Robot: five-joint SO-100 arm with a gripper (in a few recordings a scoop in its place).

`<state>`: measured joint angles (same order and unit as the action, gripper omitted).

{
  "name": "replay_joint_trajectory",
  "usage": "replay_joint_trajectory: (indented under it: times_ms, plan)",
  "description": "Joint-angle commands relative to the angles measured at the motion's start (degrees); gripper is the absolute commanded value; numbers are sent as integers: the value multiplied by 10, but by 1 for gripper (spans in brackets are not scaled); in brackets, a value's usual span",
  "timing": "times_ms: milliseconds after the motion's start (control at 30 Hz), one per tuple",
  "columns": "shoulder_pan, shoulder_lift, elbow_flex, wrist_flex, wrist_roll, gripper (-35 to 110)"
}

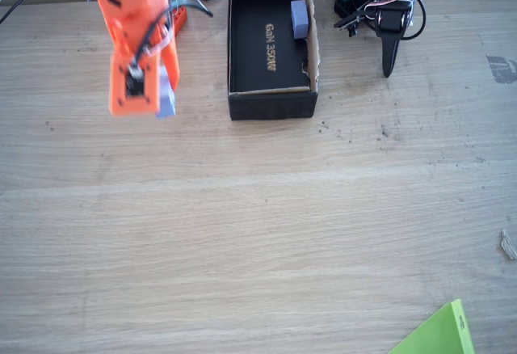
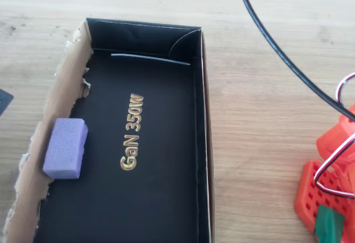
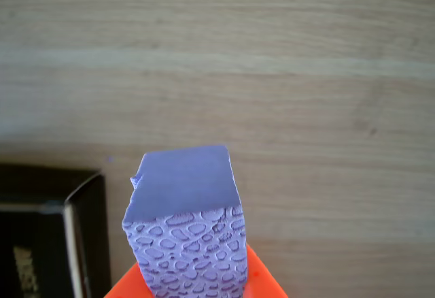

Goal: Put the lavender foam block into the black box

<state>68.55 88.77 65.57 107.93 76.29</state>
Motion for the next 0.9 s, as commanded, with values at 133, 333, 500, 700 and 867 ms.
replay_joint_trajectory:
  times_ms: [133,333,500,700,867]
  plan:
    - [-29,67,0,11,-39,0]
    - [-120,16,-66,9,-74,0]
    - [-226,-25,-107,9,-10,0]
    - [-337,-136,-257,9,-4,0]
    - [-405,-212,-358,10,-24,0]
